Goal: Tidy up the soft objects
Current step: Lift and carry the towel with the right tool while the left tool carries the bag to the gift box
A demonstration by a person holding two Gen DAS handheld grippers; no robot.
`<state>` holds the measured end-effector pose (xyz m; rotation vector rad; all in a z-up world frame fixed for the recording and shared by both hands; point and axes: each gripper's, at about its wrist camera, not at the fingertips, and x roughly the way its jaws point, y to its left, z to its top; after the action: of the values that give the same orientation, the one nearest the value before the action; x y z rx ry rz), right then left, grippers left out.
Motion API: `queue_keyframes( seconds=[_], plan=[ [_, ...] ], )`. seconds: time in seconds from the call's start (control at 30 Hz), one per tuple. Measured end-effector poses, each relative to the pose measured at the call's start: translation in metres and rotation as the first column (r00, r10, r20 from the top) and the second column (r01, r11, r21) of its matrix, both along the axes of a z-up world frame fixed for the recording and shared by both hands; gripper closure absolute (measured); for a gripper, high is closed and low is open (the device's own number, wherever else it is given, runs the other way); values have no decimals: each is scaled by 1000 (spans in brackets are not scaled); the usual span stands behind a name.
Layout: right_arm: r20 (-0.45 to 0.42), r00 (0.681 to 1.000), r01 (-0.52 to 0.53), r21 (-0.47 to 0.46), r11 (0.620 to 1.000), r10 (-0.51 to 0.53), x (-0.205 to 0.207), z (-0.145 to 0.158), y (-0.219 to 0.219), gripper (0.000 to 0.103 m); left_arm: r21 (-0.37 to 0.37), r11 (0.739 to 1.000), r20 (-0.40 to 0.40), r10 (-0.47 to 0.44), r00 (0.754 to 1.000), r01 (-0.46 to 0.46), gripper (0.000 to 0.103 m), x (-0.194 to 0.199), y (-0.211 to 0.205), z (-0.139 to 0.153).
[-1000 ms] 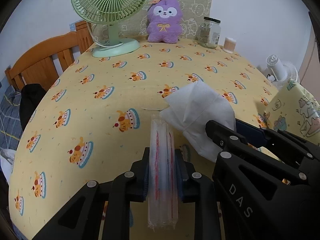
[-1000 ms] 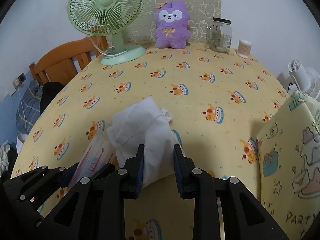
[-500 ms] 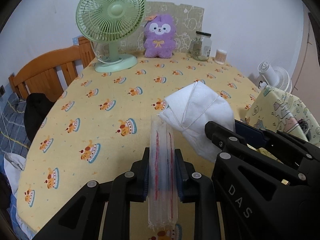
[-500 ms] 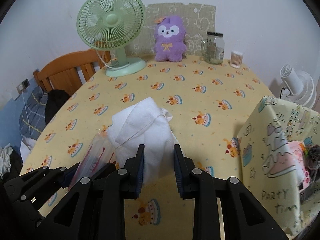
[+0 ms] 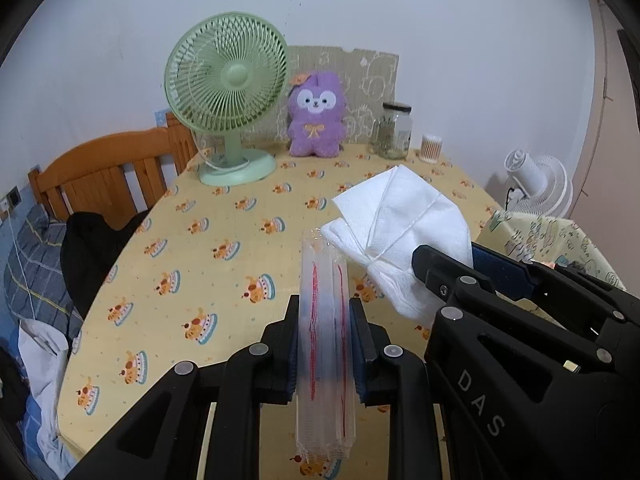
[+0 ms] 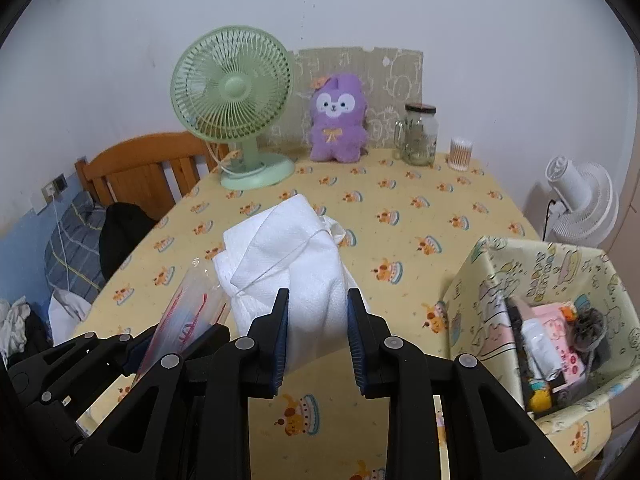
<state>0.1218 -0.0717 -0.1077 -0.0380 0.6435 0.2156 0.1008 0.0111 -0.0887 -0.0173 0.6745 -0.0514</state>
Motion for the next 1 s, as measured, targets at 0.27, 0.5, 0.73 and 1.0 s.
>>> queue_keyframes(
  seconds=[0.27, 0.5, 0.73, 1.0],
  plan=[
    [46, 999, 6, 1, 1000, -6, -16, 25, -6, 74, 19, 1000, 52, 9, 999, -10, 83, -14, -5, 24],
    [76, 997, 6, 14, 1000, -8, -27, 42, -10, 74, 27, 1000, 84, 5, 996, -7, 83, -22, -7, 40],
    [113, 994, 13, 23, 1000, -15, -35, 57, -12, 74, 35, 999, 119, -6, 993, 2, 83, -27, -10, 53],
    [133, 991, 19, 24, 1000, -22, -37, 66, -20, 74, 21, 1000, 136, -23, 990, 20, 82, -26, -15, 57]
  ],
)
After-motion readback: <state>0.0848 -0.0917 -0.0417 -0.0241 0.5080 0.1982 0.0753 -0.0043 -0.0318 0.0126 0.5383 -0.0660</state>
